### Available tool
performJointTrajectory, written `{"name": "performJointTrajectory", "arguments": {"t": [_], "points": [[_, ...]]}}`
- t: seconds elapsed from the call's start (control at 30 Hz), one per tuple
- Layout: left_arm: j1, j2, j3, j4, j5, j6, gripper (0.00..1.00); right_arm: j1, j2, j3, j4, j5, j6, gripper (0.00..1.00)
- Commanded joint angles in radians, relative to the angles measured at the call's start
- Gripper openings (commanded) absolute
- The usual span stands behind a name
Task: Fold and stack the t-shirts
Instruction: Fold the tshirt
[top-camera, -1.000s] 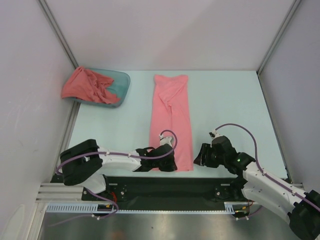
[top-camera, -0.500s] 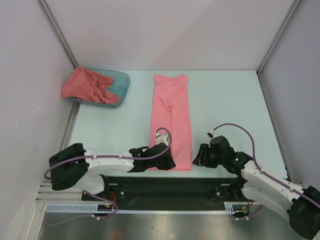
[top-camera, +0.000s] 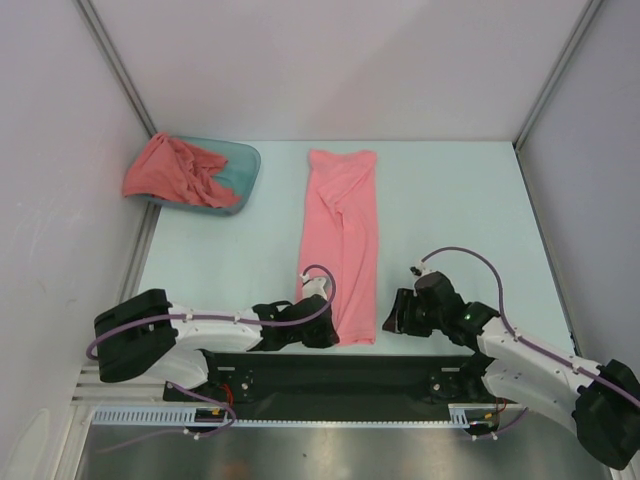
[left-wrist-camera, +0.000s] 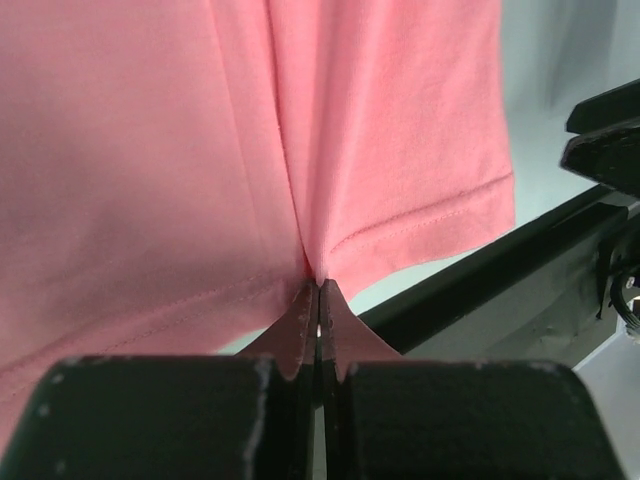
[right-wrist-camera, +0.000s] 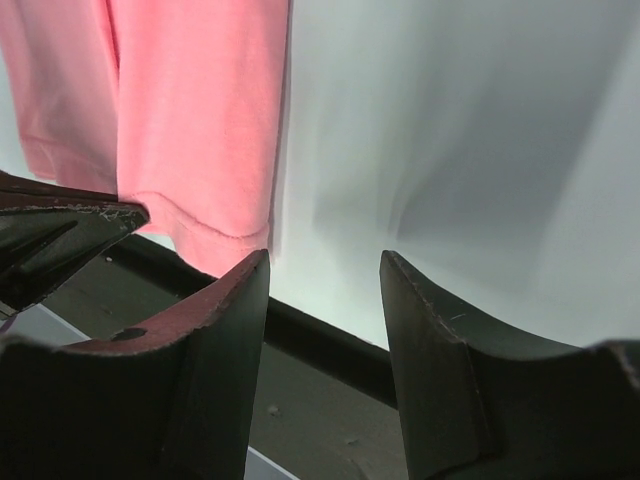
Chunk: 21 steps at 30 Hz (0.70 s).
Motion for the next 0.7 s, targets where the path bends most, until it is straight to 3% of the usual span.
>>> {"name": "performJointTrajectory", "arguments": {"t": [0.0, 0.33, 0.67], "points": [[-0.017, -0.022, 0.010, 0.042, 0.003, -0.010, 0.00, 0.016, 0.016, 0.009, 0.044, 0.009, 0.011, 0.53], [-0.017, -0.003, 0.025, 0.028, -0.043, 0.007, 0.00, 0.076, 0.039, -0.006, 0.105, -0.048, 0.038, 0.58], [-0.017, 0.017, 0.028, 0.046, -0.030, 0.016, 0.00, 0.113, 0.143, -0.054, 0.295, -0.062, 0.098, 0.61]]}}
